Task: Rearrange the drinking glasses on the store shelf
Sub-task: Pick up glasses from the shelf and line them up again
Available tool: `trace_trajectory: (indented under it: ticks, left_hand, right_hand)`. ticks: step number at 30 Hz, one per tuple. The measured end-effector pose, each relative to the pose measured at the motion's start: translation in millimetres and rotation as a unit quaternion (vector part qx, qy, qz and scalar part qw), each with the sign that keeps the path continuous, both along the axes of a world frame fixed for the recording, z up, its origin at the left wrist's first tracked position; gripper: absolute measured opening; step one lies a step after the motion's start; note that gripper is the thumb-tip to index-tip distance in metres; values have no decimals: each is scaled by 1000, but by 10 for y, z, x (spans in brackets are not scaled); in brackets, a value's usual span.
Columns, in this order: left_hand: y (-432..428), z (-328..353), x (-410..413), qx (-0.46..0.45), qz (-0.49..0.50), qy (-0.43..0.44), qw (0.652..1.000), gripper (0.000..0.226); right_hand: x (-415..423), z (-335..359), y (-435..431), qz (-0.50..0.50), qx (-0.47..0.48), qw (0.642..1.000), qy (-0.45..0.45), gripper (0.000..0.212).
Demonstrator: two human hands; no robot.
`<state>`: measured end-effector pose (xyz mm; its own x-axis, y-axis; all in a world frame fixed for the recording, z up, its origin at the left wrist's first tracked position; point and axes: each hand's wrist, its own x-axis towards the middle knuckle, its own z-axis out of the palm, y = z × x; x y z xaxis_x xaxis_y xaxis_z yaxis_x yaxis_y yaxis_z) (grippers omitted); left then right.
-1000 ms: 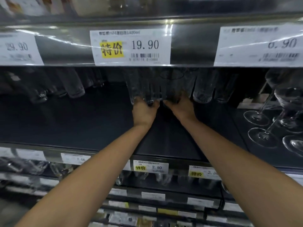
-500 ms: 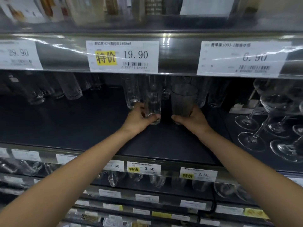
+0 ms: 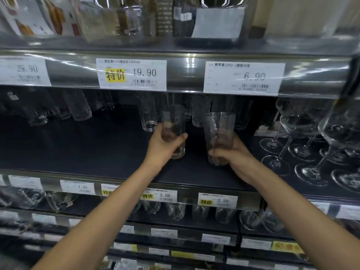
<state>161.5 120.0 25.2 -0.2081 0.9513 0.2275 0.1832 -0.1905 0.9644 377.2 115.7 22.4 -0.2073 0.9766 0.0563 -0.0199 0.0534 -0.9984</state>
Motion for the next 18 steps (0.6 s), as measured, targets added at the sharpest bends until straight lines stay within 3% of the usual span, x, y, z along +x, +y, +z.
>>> trace_trajectory:
  ticks: [3, 6, 7, 10, 13, 15, 18]
  left_hand:
    - [-357, 176, -25, 27, -49, -74, 996, 30]
    - [-758, 296, -67, 42, -94, -171, 980, 32]
    - [-893, 320, -73, 44, -100, -196, 974, 34]
    - [-1237, 332, -105, 36, -115, -273, 954, 42]
    - [-1540, 269, -160, 35, -99, -299, 948, 65]
    - [-1746, 195, -215, 35, -73, -303, 949, 80]
    - [-2079, 65, -350, 30, -9, -305, 952, 82]
  right_hand:
    - [8, 188, -208, 37, -8, 995, 94, 61]
    - [-45, 374, -482, 25, -38, 987, 153, 93]
    - [-72, 411, -577, 29, -45, 986, 159, 94]
    - [-172, 435, -877, 63, -57, 978, 191, 79]
    - [-263, 363, -1161, 96, -71, 968, 220, 66]
    - [-353, 281, -1309, 118, -83, 961, 235, 68]
    - [-524, 128, -1437, 141, -97, 959, 226, 77]
